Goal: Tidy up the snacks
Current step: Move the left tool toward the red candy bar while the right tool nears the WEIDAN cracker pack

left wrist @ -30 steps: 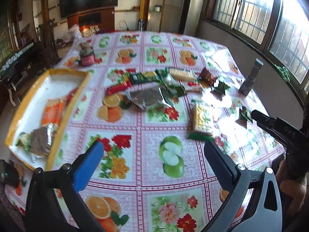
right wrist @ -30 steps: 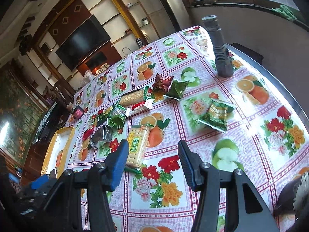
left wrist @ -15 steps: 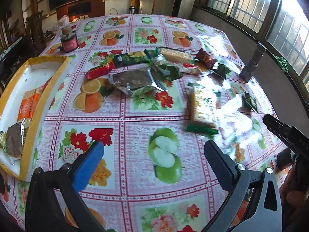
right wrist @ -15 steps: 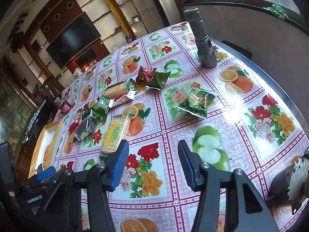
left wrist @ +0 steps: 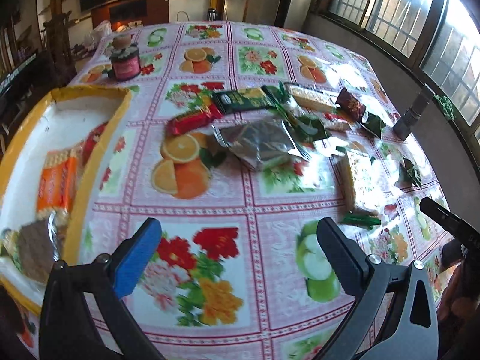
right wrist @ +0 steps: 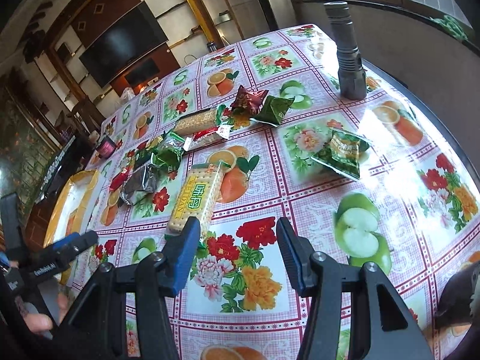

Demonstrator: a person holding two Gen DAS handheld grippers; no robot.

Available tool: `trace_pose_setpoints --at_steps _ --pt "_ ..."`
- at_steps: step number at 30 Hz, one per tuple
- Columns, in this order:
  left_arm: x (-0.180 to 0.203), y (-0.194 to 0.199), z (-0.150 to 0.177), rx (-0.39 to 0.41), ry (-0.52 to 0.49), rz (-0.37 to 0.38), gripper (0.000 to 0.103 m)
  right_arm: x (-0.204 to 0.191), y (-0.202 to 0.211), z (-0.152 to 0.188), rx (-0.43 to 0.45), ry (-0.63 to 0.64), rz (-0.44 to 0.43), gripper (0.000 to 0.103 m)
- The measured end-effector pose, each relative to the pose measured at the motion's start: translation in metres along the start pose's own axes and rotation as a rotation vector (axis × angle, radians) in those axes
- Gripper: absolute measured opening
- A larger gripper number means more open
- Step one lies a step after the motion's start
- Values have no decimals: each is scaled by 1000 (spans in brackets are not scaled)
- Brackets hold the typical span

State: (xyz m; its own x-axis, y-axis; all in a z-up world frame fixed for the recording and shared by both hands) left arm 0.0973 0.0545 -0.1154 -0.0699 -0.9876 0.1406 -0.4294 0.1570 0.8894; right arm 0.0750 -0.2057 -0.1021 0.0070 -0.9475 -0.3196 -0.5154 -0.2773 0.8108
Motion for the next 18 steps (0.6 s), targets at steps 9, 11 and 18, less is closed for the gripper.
trace_pose_setpoints --at_steps 9,11,18 --pt "-18 5 -20 12 -114 16 103 15 5 -6 -12 -14 15 57" --pt "-16 1 -24 0 -138 30 103 7 1 -4 -16 4 10 57" --pt "-15 -12 -42 -13 -139 20 103 -26 -29 -5 -67 59 2 57"
Point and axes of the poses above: each gripper's, at about its wrist camera, not at the fingertips, and y roughly against the way its jaws point, x to its right, z to its underside, the point moved 9 cm from there along -y, roughly the way its jaws point, and after that the axes turned 9 degrees about -x, right-handed, at the moved point
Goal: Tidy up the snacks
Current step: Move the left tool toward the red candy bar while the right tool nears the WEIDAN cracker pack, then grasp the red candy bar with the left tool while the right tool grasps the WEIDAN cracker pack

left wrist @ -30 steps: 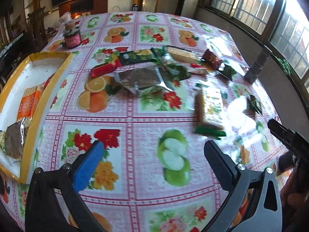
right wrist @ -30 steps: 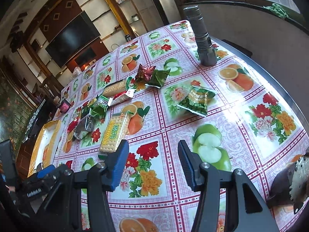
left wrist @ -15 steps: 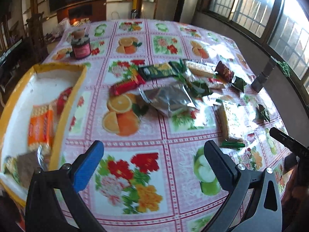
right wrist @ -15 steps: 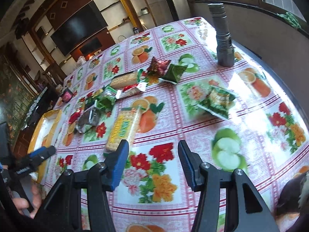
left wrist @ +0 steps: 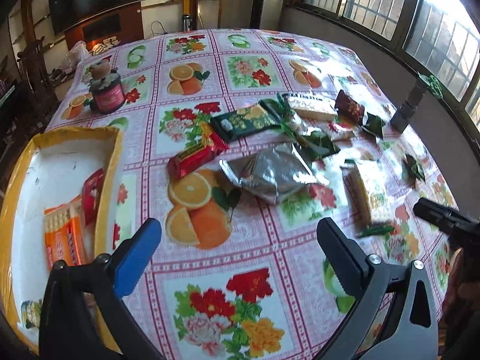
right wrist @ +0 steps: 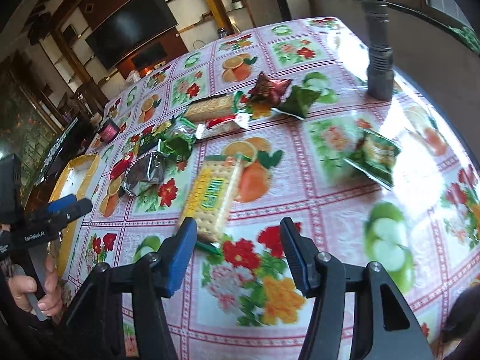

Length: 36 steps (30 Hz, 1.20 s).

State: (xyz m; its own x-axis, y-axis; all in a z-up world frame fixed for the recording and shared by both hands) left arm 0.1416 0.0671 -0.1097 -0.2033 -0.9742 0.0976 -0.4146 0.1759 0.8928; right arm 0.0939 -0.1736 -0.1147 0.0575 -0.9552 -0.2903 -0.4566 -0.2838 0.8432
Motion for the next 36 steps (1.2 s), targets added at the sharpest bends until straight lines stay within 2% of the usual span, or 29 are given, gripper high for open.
trace_pose_setpoints --at_steps 5,9,12,14,18,21,28,30,34,35,36 --pt "-8 -6 -29 -4 -25 -78 103 -15 -13 -7 -18 24 0 57" --pt "-11 -26 -46 -48 -94 -140 102 -20 -17 -7 -26 30 -17 57" --pt "-16 -43 -52 -88 -172 -181 94 -19 -18 -7 -31 29 -21 57" --pt "-21 -49 -53 -114 -185 -180 89 -17 -18 -7 -32 27 -19 57" --pt "-37 -63 -53 -164 -181 -174 88 -15 -19 -11 -29 24 -16 57" --pt "-39 -72 -51 -191 -184 -166 81 -20 -26 -14 -37 31 -16 57" --pt "-22 -77 -51 -208 -207 -126 58 -31 -46 -20 -49 70 59 57" --pt "-19 -76 -49 -211 -206 -105 49 -29 -53 -22 -64 64 84 57" --pt "-4 -74 -41 -231 -213 -53 14 -30 -64 -23 -72 77 114 57" --pt "-2 -74 -40 -234 -218 -48 8 -31 -66 -24 -65 90 129 57" --pt "4 -73 -38 -237 -226 -40 8 -32 -67 -24 -61 100 142 57"
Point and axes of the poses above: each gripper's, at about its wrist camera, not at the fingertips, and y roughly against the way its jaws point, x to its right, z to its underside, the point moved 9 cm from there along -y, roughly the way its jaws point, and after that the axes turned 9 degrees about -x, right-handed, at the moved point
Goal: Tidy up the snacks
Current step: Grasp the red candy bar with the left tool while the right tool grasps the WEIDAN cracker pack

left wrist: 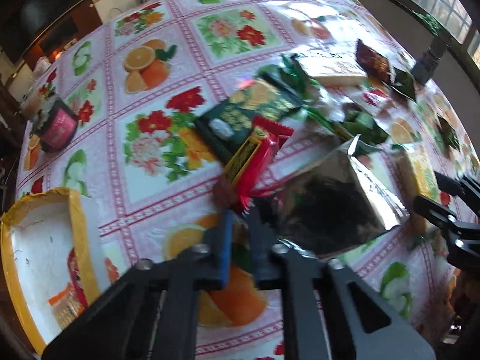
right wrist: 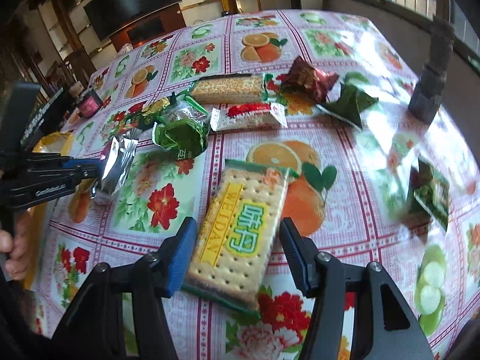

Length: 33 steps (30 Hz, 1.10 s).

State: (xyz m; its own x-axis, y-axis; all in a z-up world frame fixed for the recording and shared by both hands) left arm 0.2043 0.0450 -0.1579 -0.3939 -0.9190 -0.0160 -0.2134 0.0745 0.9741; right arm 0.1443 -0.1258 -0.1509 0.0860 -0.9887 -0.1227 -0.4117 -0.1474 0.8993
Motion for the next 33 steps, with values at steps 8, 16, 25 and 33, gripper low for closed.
trace_pose_setpoints --at_steps 8,16,25,33 --pt "8 11 -17 24 -25 2 32 0 -3 -4 7 37 51 57" --pt "14 1 -47 12 -118 -12 58 -1 -4 -5 8 47 52 58" --pt "27 -11 -41 -6 -111 50 30 7 -2 -3 12 98 99 46" --pt "47 1 -21 19 -87 85 27 23 8 10 6 68 65 46"
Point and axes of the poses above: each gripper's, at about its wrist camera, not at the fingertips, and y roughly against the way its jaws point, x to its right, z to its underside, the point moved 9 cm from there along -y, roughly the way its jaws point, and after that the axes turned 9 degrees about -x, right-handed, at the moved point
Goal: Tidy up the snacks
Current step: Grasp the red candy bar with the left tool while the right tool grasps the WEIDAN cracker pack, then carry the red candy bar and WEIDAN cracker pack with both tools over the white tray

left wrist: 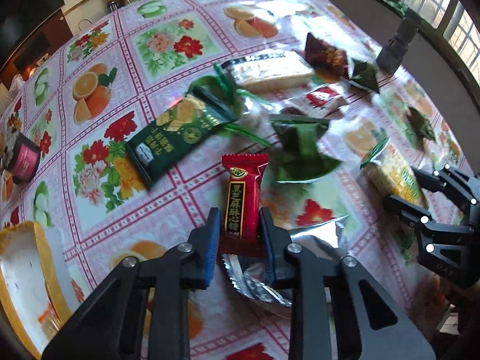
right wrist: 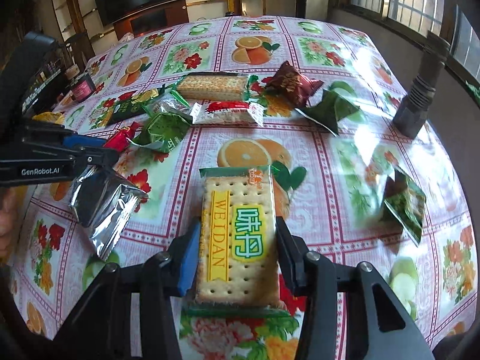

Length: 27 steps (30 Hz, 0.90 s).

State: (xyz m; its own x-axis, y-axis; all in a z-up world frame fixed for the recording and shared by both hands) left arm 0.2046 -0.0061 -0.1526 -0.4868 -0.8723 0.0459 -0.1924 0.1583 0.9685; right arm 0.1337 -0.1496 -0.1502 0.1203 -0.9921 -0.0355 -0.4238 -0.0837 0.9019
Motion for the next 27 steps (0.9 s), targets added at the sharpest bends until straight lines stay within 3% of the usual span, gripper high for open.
trace_pose_setpoints --at_steps 12,27 --pt "-27 41 47 150 282 -24 27 -5 25 7 24 -20 -102 46" --pt "-13 76 96 262 376 -16 27 -20 60 16 58 -11 -153 46"
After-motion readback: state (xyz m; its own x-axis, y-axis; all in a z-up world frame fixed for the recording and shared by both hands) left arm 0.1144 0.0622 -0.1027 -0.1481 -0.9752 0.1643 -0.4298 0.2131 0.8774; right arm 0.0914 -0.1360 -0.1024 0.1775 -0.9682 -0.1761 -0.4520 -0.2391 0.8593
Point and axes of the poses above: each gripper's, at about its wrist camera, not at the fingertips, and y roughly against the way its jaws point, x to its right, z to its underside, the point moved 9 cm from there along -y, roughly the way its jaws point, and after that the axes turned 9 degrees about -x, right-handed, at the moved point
